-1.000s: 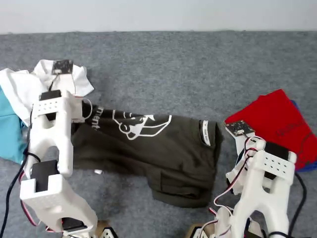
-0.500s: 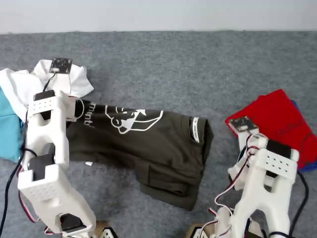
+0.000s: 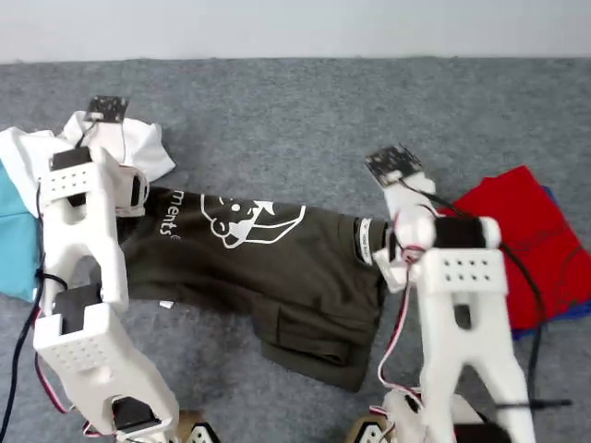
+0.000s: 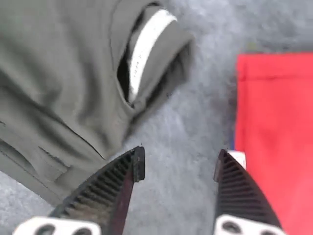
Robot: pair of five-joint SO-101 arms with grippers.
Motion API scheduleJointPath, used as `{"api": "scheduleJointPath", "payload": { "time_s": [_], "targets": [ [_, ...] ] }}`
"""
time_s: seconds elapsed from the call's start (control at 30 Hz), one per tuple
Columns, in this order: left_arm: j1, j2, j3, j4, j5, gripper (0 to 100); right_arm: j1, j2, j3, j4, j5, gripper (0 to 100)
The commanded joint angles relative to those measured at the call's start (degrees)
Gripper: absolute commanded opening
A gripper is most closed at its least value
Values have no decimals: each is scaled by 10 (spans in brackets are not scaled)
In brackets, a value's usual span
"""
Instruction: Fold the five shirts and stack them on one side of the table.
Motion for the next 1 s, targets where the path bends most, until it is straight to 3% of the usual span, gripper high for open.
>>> {"api": "scheduleJointPath", "payload": {
  "time_s": [0.0,0.27,0.4,0.63,0.7,0.8,0.97],
  "targets": [
    [-4,-6,-68,33,-3,251,-28,73,-62,-7,-23,251],
    [-4,-5,-240,216,-5,299,-40,292,-183,-12,-37,247],
    [0,-5,-297,284,-4,299,-80,363,-205,-36,-34,198],
    [1,-7,-277,288,-2,298,-85,446,-215,-72,-36,212],
    [6,-6,-262,287,-2,298,-77,455,-217,-73,-29,164],
    [10,-6,-246,287,-3,298,-65,457,-222,-73,0,13],
    [10,-6,-226,287,-4,298,-28,459,-259,-73,4,9]
  ]
}}
